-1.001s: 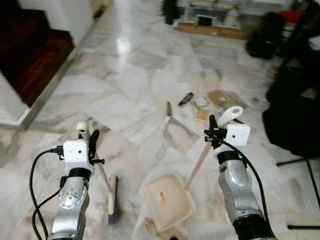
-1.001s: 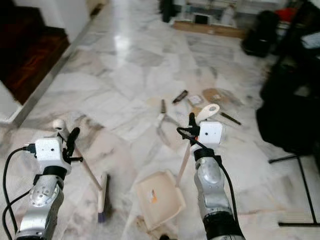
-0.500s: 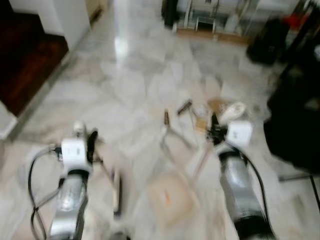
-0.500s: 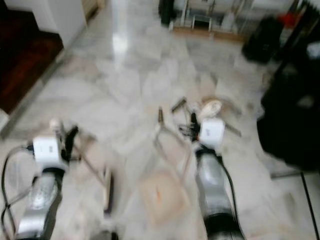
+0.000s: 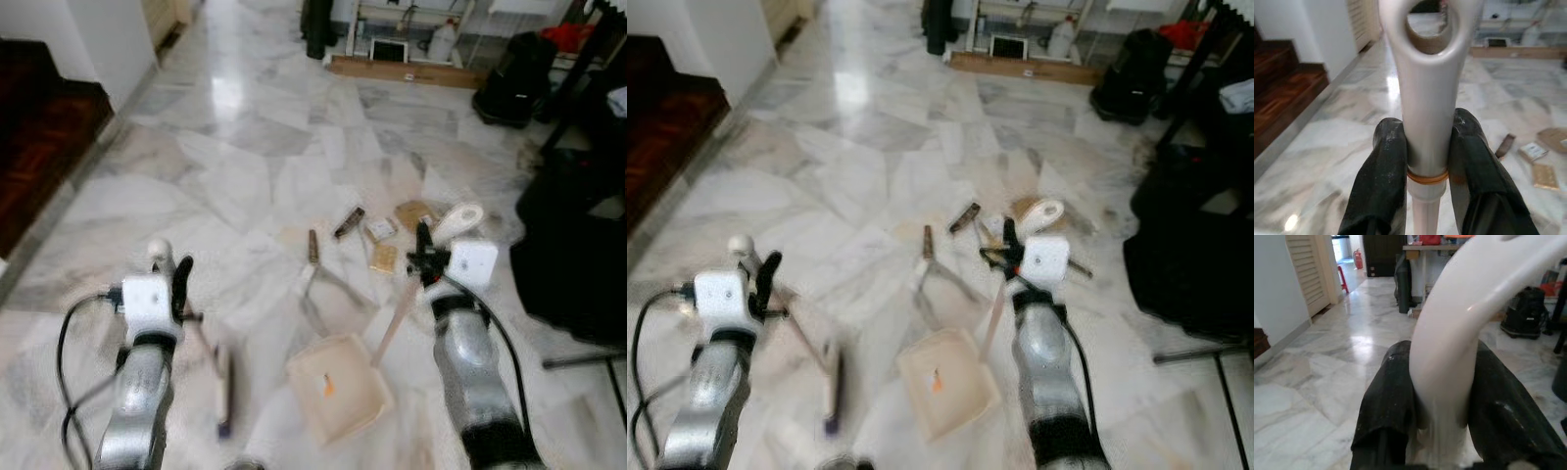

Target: Sweep floor

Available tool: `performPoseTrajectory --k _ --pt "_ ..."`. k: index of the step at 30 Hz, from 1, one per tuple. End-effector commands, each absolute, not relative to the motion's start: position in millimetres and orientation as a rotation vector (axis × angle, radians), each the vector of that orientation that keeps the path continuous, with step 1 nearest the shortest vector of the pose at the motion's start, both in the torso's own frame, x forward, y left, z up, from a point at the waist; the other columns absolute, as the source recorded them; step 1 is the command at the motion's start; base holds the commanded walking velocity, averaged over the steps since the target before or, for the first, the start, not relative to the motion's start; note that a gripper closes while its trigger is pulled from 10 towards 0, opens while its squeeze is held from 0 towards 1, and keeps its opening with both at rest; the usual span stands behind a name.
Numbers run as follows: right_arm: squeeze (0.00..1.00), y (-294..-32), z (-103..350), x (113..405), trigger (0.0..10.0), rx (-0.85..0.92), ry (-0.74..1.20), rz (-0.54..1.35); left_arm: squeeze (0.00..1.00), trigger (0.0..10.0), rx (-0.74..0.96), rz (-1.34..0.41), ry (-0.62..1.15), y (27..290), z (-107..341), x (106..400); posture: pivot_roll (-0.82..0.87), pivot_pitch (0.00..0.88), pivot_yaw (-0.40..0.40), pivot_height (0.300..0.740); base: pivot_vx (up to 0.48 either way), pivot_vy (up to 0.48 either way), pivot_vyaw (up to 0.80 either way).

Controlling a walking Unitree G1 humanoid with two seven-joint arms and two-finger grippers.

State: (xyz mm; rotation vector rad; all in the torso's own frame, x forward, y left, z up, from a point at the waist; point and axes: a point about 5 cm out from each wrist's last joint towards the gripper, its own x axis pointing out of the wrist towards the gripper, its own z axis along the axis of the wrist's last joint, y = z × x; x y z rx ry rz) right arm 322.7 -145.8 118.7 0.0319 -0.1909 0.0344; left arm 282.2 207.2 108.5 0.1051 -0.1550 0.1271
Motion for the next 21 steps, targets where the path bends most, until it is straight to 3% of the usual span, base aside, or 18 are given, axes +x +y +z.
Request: performPoseTrajectory --k 1,8,14,21 --pt "0.0 -148.6 124.2 322.1 10.0 0.046 -0.221 0.027 0.0 10.0 0.124 0.132 -0.163 208.5 109.6 280.4 -0.01 0.163 -0.042 0.74 0.398 0.0 0.0" --pt "0.0 -146.7 126.1 321.9 10.0 0.017 -0.237 0.049 0.0 10.0 0.125 0.134 -0.163 209.2 109.6 280.2 -0.01 0.161 -0.041 0.74 0.398 0.0 0.0" --pt "0.0 -143.4 127.1 321.5 10.0 0.012 -0.245 0.062 0.0 10.0 0.126 0.134 -0.165 209.5 109.9 280.6 -0.01 0.157 -0.041 0.74 0.4 0.0 0.75" --pt "0.0 -144.0 126.4 322.9 10.0 0.031 -0.239 0.061 0.0 10.0 0.127 0.133 -0.17 209.3 111.0 282.4 -0.01 0.148 -0.039 0.74 0.398 0.0 0.0"
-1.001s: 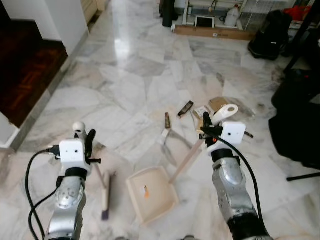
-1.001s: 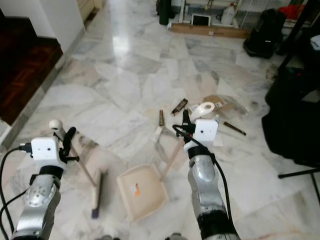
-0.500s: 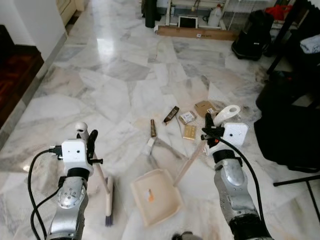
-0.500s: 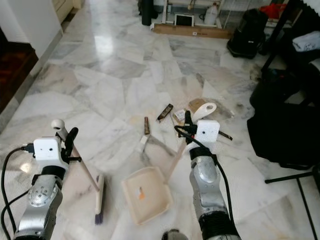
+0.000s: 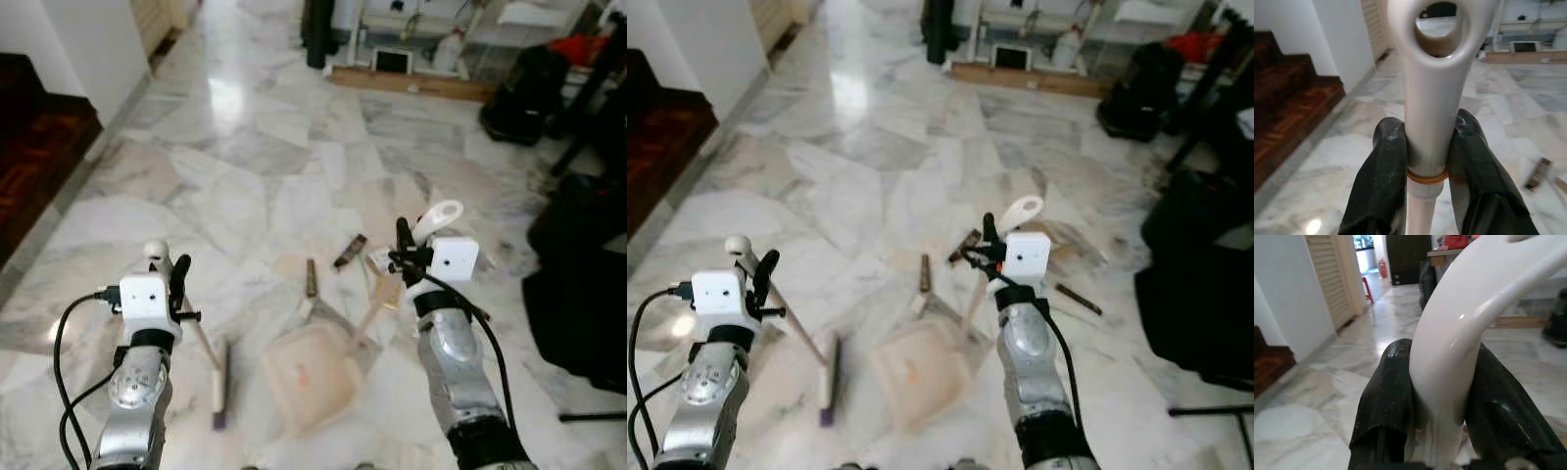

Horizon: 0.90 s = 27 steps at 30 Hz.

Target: Sweep floor

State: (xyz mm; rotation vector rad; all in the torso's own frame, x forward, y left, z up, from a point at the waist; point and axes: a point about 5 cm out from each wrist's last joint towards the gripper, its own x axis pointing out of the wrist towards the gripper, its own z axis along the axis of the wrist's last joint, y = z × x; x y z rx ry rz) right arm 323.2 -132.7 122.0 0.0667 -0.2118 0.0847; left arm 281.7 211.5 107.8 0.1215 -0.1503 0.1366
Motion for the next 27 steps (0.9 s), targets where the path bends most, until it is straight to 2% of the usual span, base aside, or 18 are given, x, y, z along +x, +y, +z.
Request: performPoseTrajectory --k 1,11,16,27 --pt "0.0 -144.1 126.8 323.0 10.0 0.031 -0.24 0.059 0.0 10.0 0.126 0.133 -0.171 209.3 111.2 282.6 -0.01 0.146 -0.039 0.74 0.398 0.0 0.0" --pt "0.0 -146.5 124.7 324.9 10.0 0.05 -0.218 0.034 0.0 10.0 0.126 0.133 -0.174 209.0 111.7 283.7 -0.01 0.144 -0.04 0.74 0.397 0.0 0.0" --pt "0.0 -148.1 124.9 324.9 10.0 0.056 -0.219 0.028 0.0 10.0 0.127 0.136 -0.175 209.4 111.7 283.2 -0.01 0.15 -0.04 0.74 0.398 0.0 -0.74" --pt "0.0 -147.4 126.0 324.5 10.0 0.053 -0.229 0.031 0.0 10.0 0.127 0.139 -0.175 210.7 111.8 282.8 -0.01 0.156 -0.042 0.74 0.396 0.0 0.0"
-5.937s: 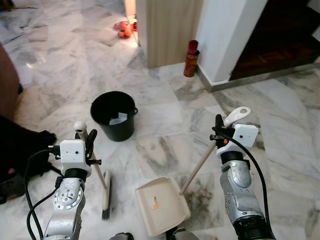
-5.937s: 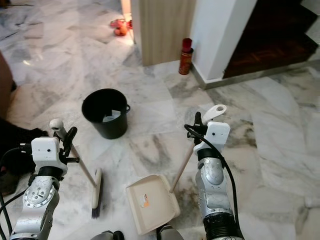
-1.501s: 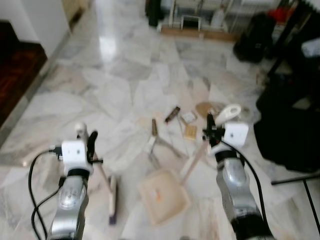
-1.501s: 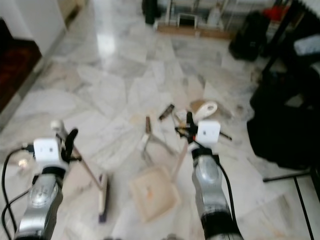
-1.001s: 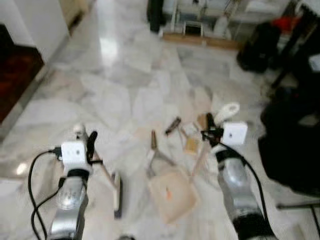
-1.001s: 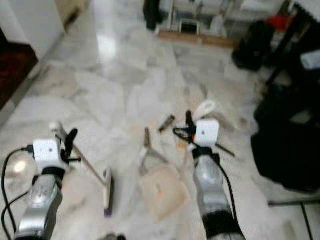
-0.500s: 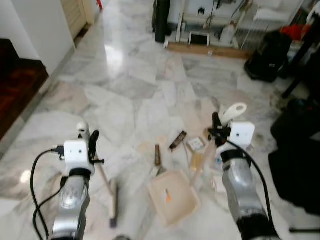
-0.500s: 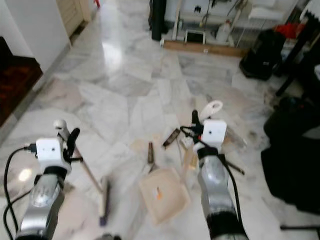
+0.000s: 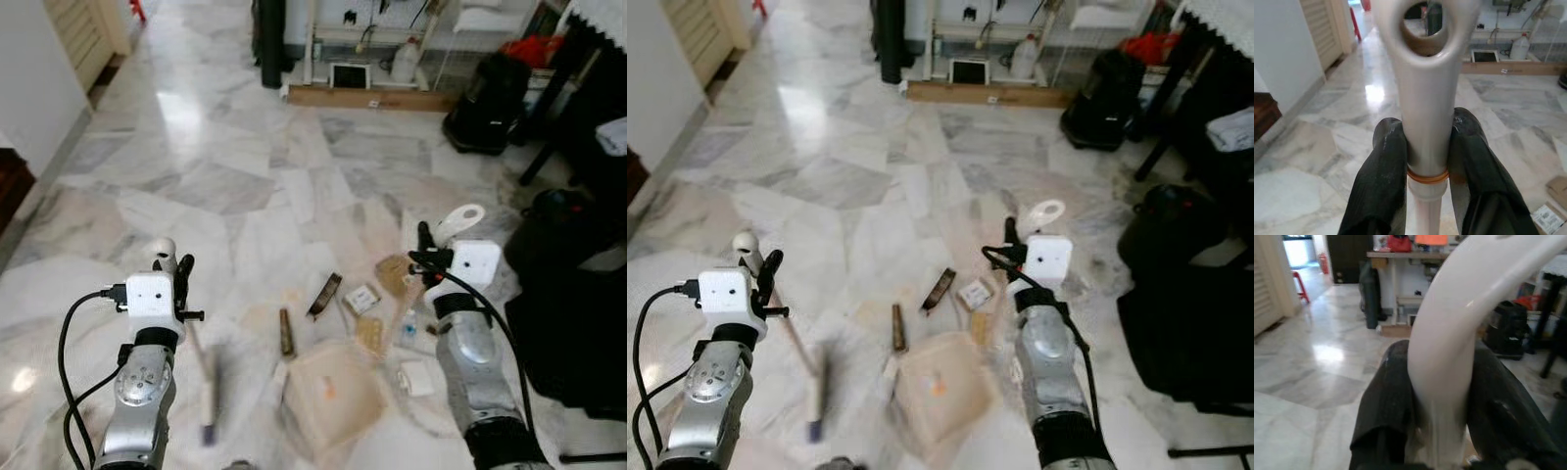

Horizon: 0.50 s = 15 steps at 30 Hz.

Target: Sweep floor

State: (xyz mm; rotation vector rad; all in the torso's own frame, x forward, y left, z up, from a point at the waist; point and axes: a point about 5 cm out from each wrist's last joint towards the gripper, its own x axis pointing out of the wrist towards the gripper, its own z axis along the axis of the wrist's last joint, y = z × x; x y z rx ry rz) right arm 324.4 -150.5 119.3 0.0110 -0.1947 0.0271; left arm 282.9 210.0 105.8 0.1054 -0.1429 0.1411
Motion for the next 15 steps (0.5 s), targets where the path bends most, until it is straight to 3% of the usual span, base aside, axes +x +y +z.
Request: performPoseTrajectory --k 1,7,15 --pt "0.0 -147.3 125.7 324.4 10.0 0.054 -0.228 0.03 0.0 10.0 0.128 0.139 -0.174 210.9 111.7 282.6 -0.01 0.157 -0.042 0.74 0.398 0.0 0.0" --pt "0.0 -148.1 124.4 324.3 10.0 0.051 -0.223 0.024 0.0 10.0 0.127 0.141 -0.176 210.4 111.9 282.5 -0.01 0.158 -0.042 0.74 0.386 0.0 0.0" --pt "0.0 -151.1 120.0 322.8 10.0 0.041 -0.206 0.003 0.0 10.0 0.131 0.125 -0.181 210.0 113.3 282.2 -0.01 0.164 -0.04 0.74 0.0 0.0 0.0"
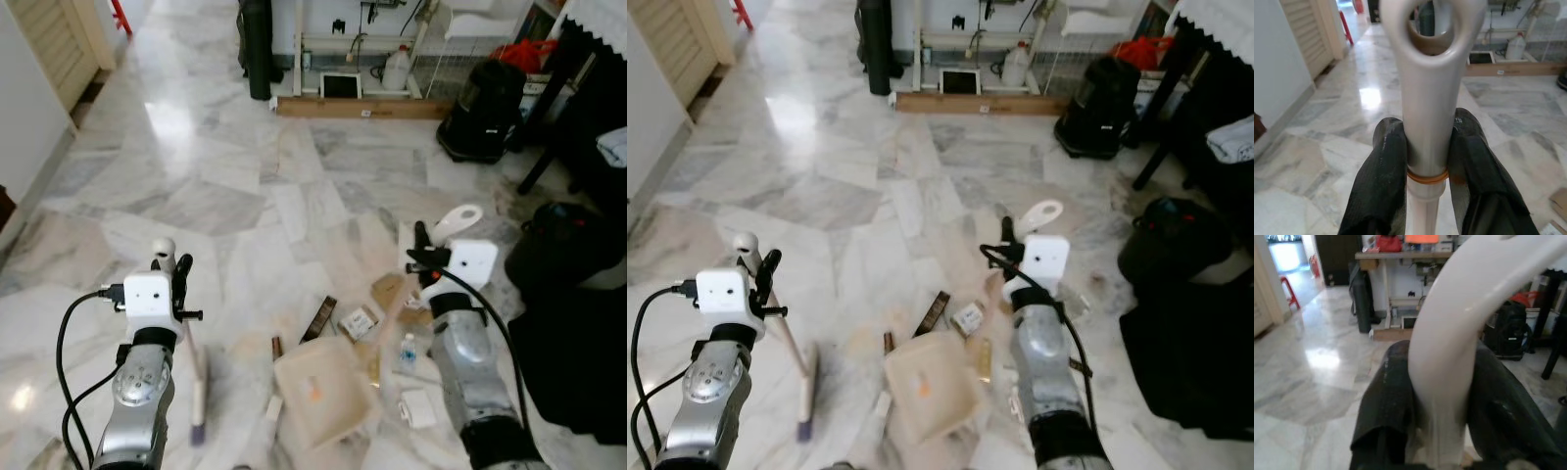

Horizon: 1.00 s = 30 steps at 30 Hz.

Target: Sweep floor

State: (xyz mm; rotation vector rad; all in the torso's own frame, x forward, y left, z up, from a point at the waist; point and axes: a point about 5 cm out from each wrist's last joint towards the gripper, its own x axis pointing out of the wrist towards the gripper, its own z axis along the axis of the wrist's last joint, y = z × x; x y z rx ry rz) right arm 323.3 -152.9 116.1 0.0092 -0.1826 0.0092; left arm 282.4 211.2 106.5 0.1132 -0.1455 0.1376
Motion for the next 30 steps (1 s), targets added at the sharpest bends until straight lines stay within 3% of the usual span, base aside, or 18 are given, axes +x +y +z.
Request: performPoseTrajectory --k 1,30 --pt "0.0 -151.1 119.5 322.6 10.0 0.041 -0.204 0.001 0.0 10.0 0.132 0.122 -0.179 210.2 113.1 282.1 -0.01 0.164 -0.04 0.74 0.0 0.0 0.0" --pt "0.0 -170.5 76.7 302.9 10.0 -0.032 -0.083 -0.197 0.0 10.0 0.089 -0.026 -0.064 207.6 102.2 288.4 0.02 0.227 -0.028 0.74 0.0 0.0 0.0"
